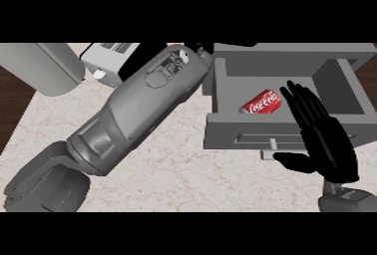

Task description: Pick up the can, place it into the drawer and close the drawer

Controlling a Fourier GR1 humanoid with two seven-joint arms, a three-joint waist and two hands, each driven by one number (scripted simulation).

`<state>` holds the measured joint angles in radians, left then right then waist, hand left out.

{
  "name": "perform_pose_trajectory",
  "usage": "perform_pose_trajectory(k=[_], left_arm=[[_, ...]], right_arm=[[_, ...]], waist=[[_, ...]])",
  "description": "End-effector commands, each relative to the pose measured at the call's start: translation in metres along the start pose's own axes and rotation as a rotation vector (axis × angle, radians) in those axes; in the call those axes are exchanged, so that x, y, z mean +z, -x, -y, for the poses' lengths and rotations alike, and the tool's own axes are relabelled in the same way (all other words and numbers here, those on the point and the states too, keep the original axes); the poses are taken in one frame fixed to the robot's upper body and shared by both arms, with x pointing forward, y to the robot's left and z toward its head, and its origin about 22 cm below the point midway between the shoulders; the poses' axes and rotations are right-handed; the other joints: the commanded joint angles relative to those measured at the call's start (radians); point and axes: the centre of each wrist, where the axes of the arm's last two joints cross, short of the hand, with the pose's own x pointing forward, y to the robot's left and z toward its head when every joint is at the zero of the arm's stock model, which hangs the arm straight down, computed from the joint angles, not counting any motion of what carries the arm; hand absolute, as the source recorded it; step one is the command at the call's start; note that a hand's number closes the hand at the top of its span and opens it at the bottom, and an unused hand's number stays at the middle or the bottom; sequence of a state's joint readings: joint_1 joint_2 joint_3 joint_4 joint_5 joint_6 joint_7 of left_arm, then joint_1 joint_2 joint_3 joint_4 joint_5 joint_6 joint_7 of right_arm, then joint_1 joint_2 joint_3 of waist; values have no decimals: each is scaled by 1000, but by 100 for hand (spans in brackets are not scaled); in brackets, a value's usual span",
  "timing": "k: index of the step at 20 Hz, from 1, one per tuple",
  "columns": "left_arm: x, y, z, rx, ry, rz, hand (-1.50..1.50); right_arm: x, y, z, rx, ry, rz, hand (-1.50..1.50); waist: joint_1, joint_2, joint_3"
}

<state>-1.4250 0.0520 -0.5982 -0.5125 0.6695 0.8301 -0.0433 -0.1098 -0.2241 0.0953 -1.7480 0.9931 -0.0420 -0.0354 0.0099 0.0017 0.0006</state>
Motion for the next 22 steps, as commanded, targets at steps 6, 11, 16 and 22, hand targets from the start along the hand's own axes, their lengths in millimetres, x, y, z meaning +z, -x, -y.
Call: perform_pose_trajectory(k=[6,11,16,22], left_arm=[[-7,-11,-41,-7,-21,-17,-150],[-5,-11,-64,-21,-18,1,-150],[-10,-10,-94,-28,6,-28,-150],[-2,-6,-114,-43,10,-41,-150]], right_arm=[[-19,12,-71,39,22,-71,-150],[-29,38,-80,79,19,-95,-150],[-38,44,-98,147,12,-103,-150],[-88,46,-89,190,91,-124,-150]], waist=[[26,-7,0],[34,-6,0],[50,-1,1],[60,4,1]])
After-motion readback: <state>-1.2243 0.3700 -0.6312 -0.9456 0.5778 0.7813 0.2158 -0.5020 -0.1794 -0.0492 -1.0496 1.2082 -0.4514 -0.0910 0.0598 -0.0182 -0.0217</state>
